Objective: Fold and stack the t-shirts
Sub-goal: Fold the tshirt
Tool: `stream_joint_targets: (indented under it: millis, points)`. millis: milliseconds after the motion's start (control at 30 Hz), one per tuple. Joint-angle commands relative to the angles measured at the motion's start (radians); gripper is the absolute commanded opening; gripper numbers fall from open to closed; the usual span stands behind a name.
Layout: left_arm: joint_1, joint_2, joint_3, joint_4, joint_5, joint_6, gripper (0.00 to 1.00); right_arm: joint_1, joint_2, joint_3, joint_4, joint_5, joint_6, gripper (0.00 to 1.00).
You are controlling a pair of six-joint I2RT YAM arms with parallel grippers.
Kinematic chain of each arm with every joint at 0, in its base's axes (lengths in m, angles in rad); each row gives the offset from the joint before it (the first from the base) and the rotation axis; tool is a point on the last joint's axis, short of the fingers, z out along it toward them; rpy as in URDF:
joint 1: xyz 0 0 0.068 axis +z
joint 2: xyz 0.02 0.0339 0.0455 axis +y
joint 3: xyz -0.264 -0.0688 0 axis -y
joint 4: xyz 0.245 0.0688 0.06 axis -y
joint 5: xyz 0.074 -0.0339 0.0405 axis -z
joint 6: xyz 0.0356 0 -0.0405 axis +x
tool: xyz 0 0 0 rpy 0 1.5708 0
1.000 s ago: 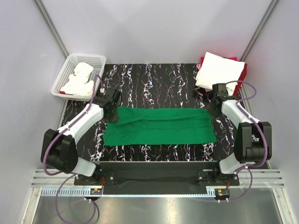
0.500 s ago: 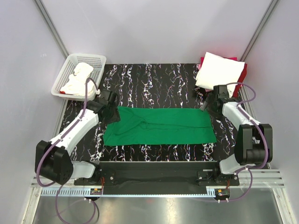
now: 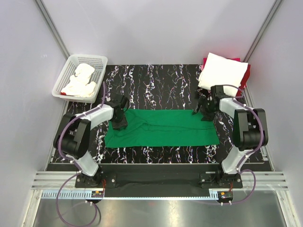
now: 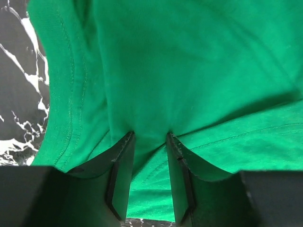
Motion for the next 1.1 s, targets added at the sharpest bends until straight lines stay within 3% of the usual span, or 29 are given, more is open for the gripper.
stream_joint_targets:
  millis: [0, 167, 333, 367, 433, 500, 567, 600, 667, 733, 767, 800, 867, 933, 1033, 1067]
  points:
    - [-0.001, 0.056, 0.064, 0.040, -0.002, -0.005, 0.38, 0.029, 0.027, -0.006, 0.021, -0.161, 0.002, 0.73]
    - [0.009, 0.174, 0.179, 0.001, -0.018, 0.015, 0.38, 0.067, -0.019, -0.109, 0.069, -0.264, 0.079, 0.67]
    - [0.027, 0.350, 0.464, -0.091, -0.047, 0.052, 0.38, 0.159, -0.193, -0.282, 0.063, -0.247, 0.182, 0.71]
    - [0.029, 0.383, 0.522, -0.131, -0.050, 0.055, 0.38, 0.227, -0.230, -0.312, 0.063, -0.227, 0.211, 0.72]
    - [0.032, 0.490, 0.714, -0.168, -0.049, 0.070, 0.39, 0.323, -0.366, -0.394, 0.080, -0.154, 0.350, 0.73]
    - [0.032, 0.629, 0.952, -0.226, -0.036, 0.086, 0.39, 0.537, -0.443, -0.480, 0.151, -0.141, 0.566, 0.73]
    - [0.027, 0.738, 1.146, -0.273, 0.023, 0.130, 0.41, 0.705, -0.478, -0.484, 0.245, -0.127, 0.665, 0.74]
    - [0.018, 0.857, 1.371, -0.291, 0.071, 0.189, 0.42, 0.845, -0.465, -0.418, 0.247, -0.136, 0.689, 0.74]
    - [-0.008, 0.961, 1.693, -0.343, 0.250, 0.243, 0.47, 0.946, -0.407, -0.238, 0.224, -0.184, 0.635, 0.77]
    - [-0.037, 0.934, 1.692, -0.243, 0.332, 0.316, 0.56, 1.030, -0.343, -0.082, 0.053, -0.250, 0.485, 0.80]
    - [-0.069, 0.800, 1.519, -0.180, 0.338, 0.340, 0.61, 1.040, -0.333, 0.050, -0.025, -0.242, 0.433, 0.82]
    - [-0.082, 0.724, 1.409, -0.106, 0.344, 0.378, 0.66, 1.038, -0.332, 0.100, -0.142, -0.192, 0.349, 0.85]
    - [-0.097, 0.594, 1.198, 0.027, 0.349, 0.397, 0.79, 1.029, -0.355, 0.186, -0.219, -0.099, 0.290, 0.92]
    - [-0.091, 0.484, 1.167, -0.030, 0.273, 0.396, 0.85, 0.968, -0.373, 0.217, -0.304, -0.006, 0.240, 0.94]
    - [-0.050, 0.424, 1.180, -0.194, 0.125, 0.315, 0.84, 0.815, -0.405, 0.205, -0.331, 0.061, 0.207, 0.94]
    - [-0.022, 0.389, 1.120, -0.217, 0.111, 0.287, 0.82, 0.779, -0.410, 0.187, -0.327, 0.084, 0.202, 0.93]
